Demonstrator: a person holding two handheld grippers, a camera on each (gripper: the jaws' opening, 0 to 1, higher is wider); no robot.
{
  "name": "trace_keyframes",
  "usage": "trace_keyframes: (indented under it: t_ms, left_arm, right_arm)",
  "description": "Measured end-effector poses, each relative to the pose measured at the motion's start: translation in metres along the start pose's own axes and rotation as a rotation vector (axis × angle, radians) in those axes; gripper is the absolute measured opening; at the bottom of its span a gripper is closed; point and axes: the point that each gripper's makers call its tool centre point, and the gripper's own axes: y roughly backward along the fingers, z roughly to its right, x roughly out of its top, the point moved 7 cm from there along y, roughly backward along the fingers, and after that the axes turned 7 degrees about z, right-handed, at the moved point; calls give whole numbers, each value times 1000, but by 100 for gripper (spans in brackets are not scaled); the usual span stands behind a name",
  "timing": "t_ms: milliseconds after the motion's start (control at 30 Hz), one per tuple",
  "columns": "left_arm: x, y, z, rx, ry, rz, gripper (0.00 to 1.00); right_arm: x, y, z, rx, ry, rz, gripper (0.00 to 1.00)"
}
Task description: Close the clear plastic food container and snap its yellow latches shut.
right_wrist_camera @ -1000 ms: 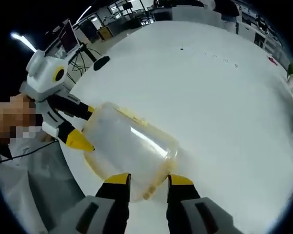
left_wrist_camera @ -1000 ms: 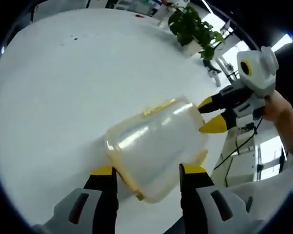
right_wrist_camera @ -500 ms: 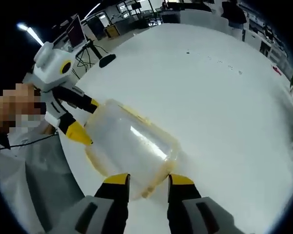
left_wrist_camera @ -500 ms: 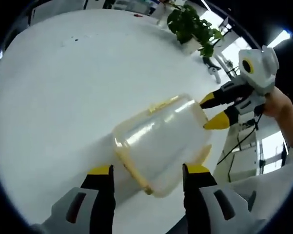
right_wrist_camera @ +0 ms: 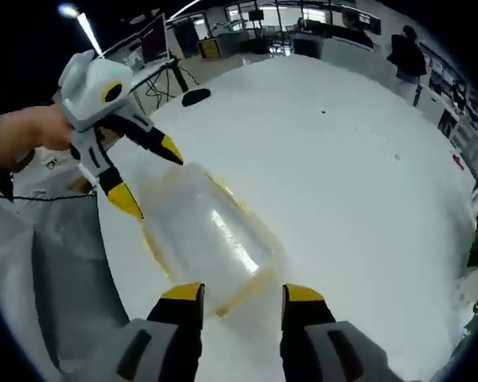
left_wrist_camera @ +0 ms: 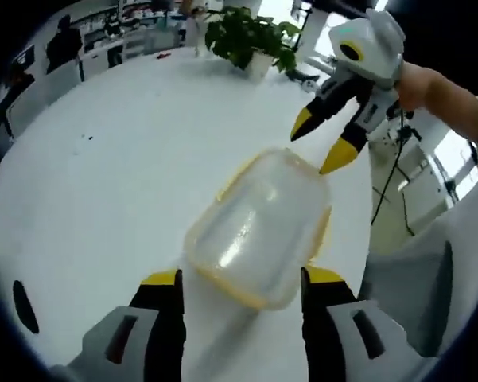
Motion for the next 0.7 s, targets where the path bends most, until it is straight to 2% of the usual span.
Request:
trace_keyframes:
  t_ms: [67,100,233,300,333,533,700]
  left_arm:
    - [3,3,-1,9,-25,8,55]
    - [4,4,-1,9,-36,10,54]
    - [7,7,-5,24,-37,4,50]
    - [13,9,-5,15,-60,52,48]
    - [14,10,-4,13,-73,53,47]
    - [24,10,8,-38,-149,90,42]
    - [27,6,16,-81,-172,94,40]
  right_arm:
    - [1,1,0,-15,49,-4,35]
    - [3,2,-1,-9,67,14,33]
    - [10,5,-6,17,62,56,30]
    - [14,5,-10,34,102,66,27]
    - [16,5,-12,34,133,76,27]
    - [29,4,-22,80,214,148,25]
    - [35,1,-28,104,270,164,21]
